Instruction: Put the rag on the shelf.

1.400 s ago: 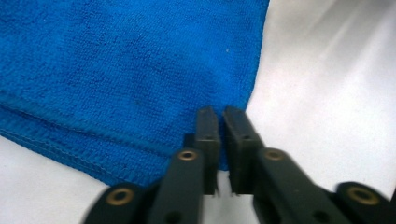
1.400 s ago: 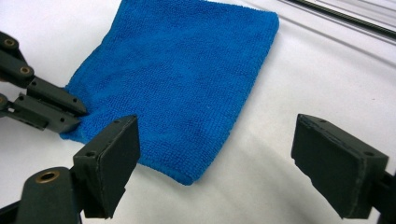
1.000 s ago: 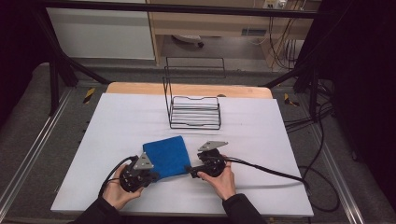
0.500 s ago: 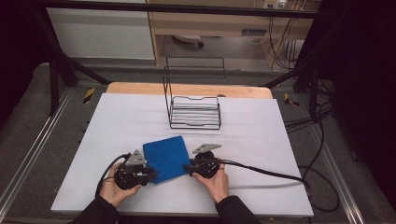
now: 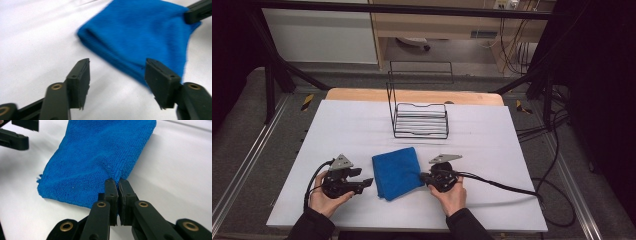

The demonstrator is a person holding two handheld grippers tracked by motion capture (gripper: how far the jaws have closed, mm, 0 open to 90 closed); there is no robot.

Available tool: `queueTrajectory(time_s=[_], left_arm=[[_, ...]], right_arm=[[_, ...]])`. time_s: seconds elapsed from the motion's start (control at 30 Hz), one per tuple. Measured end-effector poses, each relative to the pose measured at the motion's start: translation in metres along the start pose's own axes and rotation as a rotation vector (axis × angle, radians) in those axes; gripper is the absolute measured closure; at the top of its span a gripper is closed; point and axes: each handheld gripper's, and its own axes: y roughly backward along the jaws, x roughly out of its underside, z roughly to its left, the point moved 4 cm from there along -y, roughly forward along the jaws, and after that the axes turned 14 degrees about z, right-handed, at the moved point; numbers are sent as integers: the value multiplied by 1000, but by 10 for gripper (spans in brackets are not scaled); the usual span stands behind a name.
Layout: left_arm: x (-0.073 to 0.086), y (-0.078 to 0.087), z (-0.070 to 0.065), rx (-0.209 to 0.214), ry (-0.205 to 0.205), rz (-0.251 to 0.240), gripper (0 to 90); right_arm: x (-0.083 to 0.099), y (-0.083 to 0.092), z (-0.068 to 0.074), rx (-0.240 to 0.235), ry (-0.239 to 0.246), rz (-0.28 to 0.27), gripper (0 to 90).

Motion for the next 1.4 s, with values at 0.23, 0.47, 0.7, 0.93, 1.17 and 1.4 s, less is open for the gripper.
queueTrajectory(time_s=[0.23, 0.47, 0.7, 0.93, 1.17, 1.4], left_arm=[[-1, -2, -2, -1, -8, -8, 272], [-2, -3, -2, -11, -20, -14, 161], [-2, -7, 1, -13, -11, -4, 85], [0, -7, 5, -9, 0, -5, 74], [0, -7, 6, -5, 7, -8, 75], [0, -6, 6, -3, 7, -10, 77]], right_arm=[[36, 30, -9, 46, -32, 16, 873], [47, 32, -17, 63, 1, -37, 593], [-6, 20, -52, 70, 42, -110, 449], [-32, -9, -77, 76, 32, -54, 569], [-31, -19, -78, 28, 24, -4, 844], [-23, -2, -78, 87, -13, -15, 871]])
